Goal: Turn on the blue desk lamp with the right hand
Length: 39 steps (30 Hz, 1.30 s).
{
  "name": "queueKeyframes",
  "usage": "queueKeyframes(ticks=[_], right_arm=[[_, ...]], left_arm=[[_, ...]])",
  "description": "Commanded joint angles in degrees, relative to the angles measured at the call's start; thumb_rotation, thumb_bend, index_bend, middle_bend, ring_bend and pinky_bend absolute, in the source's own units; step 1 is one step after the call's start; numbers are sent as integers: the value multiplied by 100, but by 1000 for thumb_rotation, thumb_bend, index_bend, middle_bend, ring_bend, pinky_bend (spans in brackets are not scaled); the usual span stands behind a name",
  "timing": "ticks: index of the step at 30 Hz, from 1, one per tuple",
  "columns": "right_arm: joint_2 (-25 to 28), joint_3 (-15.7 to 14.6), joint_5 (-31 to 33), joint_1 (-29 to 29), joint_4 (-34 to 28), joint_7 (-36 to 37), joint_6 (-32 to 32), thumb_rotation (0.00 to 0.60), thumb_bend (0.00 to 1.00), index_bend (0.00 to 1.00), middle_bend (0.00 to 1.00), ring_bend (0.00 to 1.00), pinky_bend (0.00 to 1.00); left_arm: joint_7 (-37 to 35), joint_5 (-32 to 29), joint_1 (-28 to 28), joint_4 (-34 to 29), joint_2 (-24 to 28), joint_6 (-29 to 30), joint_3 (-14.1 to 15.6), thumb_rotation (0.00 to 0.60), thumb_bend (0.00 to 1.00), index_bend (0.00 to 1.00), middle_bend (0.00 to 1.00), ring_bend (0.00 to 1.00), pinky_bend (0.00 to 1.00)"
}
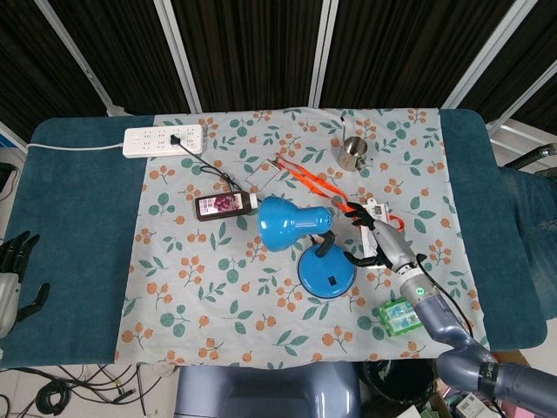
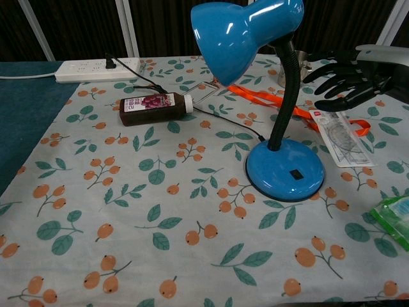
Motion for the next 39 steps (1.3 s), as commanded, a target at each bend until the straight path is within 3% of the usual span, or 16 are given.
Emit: queueKeyframes(ticks=[1, 39], right_arm=[[3, -2, -3, 2, -7, 2, 3, 600, 224, 27, 156, 217, 160], [87, -71, -134, -14, -171, -66, 151, 600, 224, 28, 156, 216, 160]], left_arm=[[1, 2, -1, 0, 0, 0, 0, 600, 371, 69, 42, 67, 0], [-5, 15, 3, 17, -2, 15, 0, 600, 371, 69, 42, 67, 0]])
